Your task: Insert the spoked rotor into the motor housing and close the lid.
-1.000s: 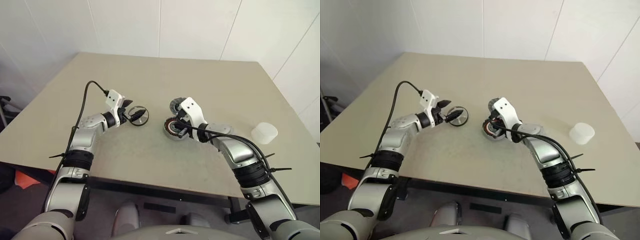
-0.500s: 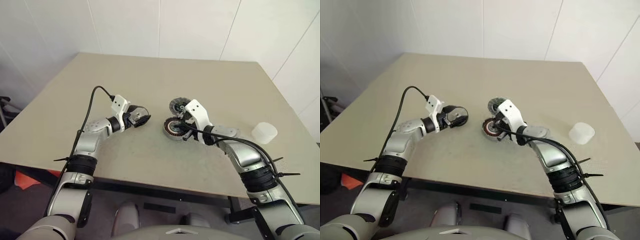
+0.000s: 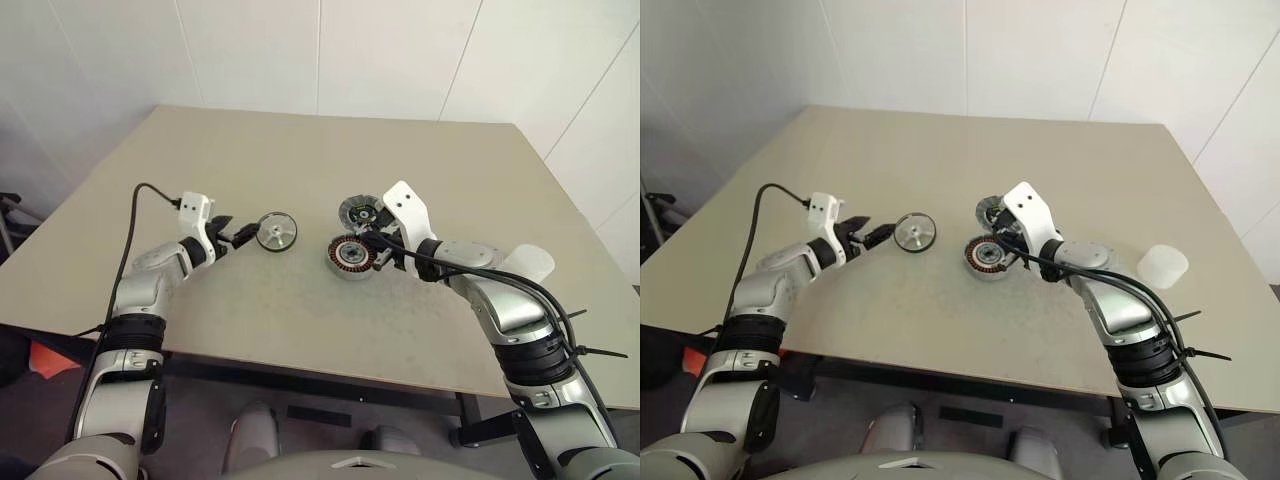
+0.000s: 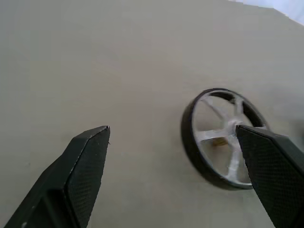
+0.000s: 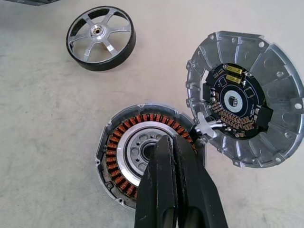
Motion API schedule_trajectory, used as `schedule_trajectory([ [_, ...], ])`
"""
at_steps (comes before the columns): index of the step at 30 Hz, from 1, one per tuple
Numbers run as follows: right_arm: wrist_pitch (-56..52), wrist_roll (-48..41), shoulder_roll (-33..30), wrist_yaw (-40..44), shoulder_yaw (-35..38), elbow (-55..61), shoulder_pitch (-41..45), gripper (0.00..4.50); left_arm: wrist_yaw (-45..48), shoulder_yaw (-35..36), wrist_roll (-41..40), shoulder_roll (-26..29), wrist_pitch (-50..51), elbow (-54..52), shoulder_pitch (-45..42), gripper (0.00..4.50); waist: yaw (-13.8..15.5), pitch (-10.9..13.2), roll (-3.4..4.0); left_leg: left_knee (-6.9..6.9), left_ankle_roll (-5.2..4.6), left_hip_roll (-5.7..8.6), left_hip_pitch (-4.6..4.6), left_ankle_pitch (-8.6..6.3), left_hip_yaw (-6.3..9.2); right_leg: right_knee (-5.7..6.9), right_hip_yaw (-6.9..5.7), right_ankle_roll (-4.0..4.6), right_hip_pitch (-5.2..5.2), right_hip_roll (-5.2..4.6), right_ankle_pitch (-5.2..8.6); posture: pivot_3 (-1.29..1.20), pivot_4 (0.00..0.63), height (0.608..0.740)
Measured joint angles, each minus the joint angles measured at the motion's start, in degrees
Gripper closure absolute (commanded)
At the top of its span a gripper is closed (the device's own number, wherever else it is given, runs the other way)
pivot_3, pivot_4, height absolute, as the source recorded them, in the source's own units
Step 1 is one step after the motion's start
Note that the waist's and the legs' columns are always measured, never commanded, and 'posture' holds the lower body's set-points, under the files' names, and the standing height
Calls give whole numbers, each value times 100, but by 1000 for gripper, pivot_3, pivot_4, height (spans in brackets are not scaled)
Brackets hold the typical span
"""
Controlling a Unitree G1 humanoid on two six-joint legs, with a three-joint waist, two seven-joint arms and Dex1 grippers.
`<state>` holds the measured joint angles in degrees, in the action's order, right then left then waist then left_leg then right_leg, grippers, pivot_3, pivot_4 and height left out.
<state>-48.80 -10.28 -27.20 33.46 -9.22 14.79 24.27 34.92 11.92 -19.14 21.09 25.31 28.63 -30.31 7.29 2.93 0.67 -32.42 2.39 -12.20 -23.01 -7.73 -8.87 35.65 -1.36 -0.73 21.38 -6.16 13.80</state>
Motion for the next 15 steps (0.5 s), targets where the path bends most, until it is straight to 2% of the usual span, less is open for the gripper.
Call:
schedule_trajectory([
  [8, -15, -12, 28, -2, -4, -1, 3, 4464, -412, 116, -110, -523, 239, 434, -391, 0, 26, 0, -1, -2, 2, 6, -2, 1, 3, -3, -1, -1, -2, -4, -1, 0, 0, 740],
  [15, -32, -10, 26, -14, -4, -1, 4, 4464, -454, 110, -136, -540, 593, 606, -595, 0, 5, 0, -1, 0, 4, 3, -4, 3, 4, -5, -2, -1, 0, -1, 0, 0, 0, 740],
])
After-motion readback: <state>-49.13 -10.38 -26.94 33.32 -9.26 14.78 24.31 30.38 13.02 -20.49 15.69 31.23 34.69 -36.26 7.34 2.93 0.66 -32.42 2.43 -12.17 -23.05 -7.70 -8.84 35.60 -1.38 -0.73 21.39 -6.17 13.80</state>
